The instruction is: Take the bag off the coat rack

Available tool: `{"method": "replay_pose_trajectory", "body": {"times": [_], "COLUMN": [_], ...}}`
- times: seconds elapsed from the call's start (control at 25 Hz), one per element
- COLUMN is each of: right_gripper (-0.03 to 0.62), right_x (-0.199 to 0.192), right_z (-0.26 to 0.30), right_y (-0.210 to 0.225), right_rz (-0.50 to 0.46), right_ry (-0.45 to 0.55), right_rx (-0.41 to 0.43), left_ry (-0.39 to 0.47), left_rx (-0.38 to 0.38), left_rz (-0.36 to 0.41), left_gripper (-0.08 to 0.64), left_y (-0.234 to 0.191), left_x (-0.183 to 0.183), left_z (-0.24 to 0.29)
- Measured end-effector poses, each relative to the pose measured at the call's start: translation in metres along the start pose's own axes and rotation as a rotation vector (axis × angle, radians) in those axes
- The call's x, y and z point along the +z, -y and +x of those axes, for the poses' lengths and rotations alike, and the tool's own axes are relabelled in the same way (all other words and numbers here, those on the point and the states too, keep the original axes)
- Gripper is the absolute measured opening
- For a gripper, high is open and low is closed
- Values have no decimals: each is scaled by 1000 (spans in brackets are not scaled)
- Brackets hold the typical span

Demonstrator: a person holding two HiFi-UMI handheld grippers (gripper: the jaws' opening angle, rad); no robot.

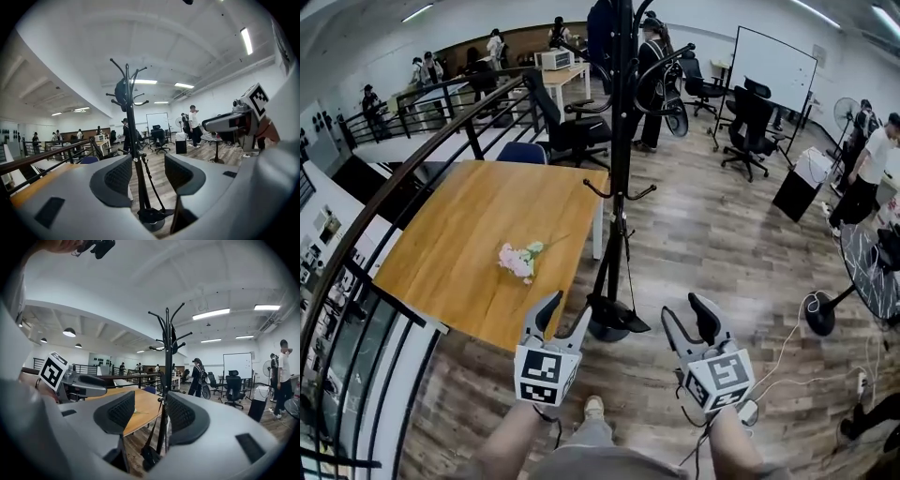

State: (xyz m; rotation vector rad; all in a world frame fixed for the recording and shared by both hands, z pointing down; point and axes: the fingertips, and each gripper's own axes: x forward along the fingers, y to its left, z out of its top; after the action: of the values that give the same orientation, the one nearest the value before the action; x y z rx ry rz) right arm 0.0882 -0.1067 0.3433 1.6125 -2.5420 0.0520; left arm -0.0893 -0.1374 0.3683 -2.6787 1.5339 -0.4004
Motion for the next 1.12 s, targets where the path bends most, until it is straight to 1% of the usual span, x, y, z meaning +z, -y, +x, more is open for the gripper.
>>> {"method": "replay_pose_trajectory", "body": {"times": [0.08,0.28,0.52,0.76,1.0,1.12], "right_gripper": [213,215,215,215,215,215], "right_x": [2,-2,-20,-37,-60,-74], "right_z": [19,59,97,126,161,176], "right_y": [13,31,40,44,56,62], "right_rz": [4,7,22,35,43,50], "right_ry": [-9,-41,-68,-106,-132,-147], "right_rx": [-25,-65,-97,-89,-69,-48], "left_ry": [-15,-22,-46,-81,-86,-97], "left_rx": [-12,-20,-76,-113,-88,-81], "left_rz": [2,-13,6,-5,-60,-64], "left_gripper": [233,233,233,233,233,233], "left_y": [-14,-48,-61,-58,-65,-64], "left_x": [-2,-6,-21,-37,-59,-71], "left_z": [19,58,98,128,157,171]}}
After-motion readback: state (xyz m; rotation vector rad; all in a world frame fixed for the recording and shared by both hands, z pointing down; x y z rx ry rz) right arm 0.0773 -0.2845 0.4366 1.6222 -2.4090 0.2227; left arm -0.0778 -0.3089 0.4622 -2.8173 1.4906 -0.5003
